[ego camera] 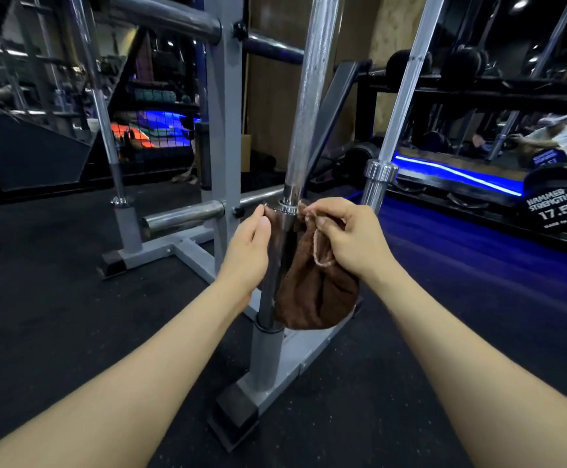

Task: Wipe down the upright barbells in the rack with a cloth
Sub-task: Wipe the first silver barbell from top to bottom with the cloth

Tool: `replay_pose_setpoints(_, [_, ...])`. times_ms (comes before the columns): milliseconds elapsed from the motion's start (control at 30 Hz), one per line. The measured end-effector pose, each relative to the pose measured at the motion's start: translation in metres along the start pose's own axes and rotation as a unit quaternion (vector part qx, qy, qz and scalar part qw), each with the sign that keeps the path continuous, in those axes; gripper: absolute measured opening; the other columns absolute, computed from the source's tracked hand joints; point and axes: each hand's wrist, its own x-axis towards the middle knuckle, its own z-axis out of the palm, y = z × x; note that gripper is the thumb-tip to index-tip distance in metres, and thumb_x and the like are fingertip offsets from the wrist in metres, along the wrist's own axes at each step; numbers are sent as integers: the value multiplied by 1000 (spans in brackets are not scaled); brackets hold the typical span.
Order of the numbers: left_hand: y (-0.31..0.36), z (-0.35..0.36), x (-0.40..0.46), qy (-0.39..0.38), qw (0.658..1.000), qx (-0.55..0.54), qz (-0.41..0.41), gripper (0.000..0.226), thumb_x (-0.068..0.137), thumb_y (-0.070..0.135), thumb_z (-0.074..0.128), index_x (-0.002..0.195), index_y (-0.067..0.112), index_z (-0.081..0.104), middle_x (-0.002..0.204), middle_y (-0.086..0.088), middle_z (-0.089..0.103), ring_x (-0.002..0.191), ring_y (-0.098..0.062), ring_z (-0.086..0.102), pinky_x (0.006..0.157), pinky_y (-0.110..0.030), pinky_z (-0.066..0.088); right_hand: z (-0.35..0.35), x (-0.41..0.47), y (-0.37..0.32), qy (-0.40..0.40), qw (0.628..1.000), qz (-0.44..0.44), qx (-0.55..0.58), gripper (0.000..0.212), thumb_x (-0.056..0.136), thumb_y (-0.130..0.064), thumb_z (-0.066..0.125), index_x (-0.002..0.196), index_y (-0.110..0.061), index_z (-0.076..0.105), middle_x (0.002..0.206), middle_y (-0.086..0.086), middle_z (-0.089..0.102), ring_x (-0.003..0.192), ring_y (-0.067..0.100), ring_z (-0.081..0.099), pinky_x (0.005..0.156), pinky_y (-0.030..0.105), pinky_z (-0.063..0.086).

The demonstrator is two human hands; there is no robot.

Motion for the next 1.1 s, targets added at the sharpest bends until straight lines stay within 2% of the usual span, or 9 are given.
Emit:
replay_pose_setpoints(133, [-6,0,0,12,1000,16,0,45,103,38,28,147,30,30,150,10,35,137,-8,33,116,-43,26,11,-26,22,-16,997,79,-14,21,85,2,60,94,-10,74,90,-2,69,96,20,67,95,38,50])
replay_pose_setpoints(300, [-19,-4,-7,18,999,30,-35,45,103,38,29,146,27,33,149,8,38,136,-10,35,115,-42,28,17,-13,33,185,945,238,127,20,80,-10,71,73,-24,60,81,2,68,83,21,66,86,43,53])
replay_pose_setpoints(400, [-25,-6,-8,13,998,33,-49,45,102,40,30,144,26,37,147,8,41,134,-10,38,114,-40,30,39,-3,22,221,916,255,219,16,86,-9,66,76,-21,66,74,-2,67,73,14,62,77,33,53])
replay_pose_setpoints(567, [-34,-11,-6,-15,997,34,-63,42,101,45,31,134,29,51,133,6,56,123,-9,51,107,-34,40,76,-15,15,228,925,210,220,26,98,-13,46,110,-10,69,101,-1,69,92,9,60,86,23,46])
replay_pose_setpoints(667, [-39,-12,-10,-44,996,40,-61,34,103,38,31,126,35,56,114,20,62,104,13,56,88,-9,45,95,-34,20,186,941,213,189,33,100,-17,42,129,-15,59,124,-1,63,110,8,56,95,23,41])
replay_pose_setpoints(767, [-44,-12,-11,-61,996,17,-69,36,102,33,35,136,33,48,127,15,60,113,3,56,95,-21,46,98,-33,31,162,941,228,192,32,98,-20,44,124,-17,63,119,-1,66,111,16,60,100,41,47])
replay_pose_setpoints(900, [-40,-16,-8,-56,996,10,-64,33,103,30,35,126,35,57,114,16,66,92,11,62,68,-8,49,90,-21,27,209,931,212,211,27,95,-20,48,112,-8,67,110,7,68,102,21,62,98,45,47])
replay_pose_setpoints(1000, [-42,-19,-7,-57,996,20,-64,30,101,36,36,120,43,57,113,24,64,100,11,57,77,-14,42,102,-40,25,180,959,161,148,34,100,-15,45,132,-13,54,133,-1,55,120,8,50,103,18,34])
replay_pose_setpoints(1100, [-48,-22,-7,-66,996,38,-51,27,101,37,35,118,48,54,113,34,56,110,13,46,91,-18,32,108,-54,51,111,965,197,136,36,101,-17,41,135,-15,53,131,1,58,121,14,53,107,30,38])
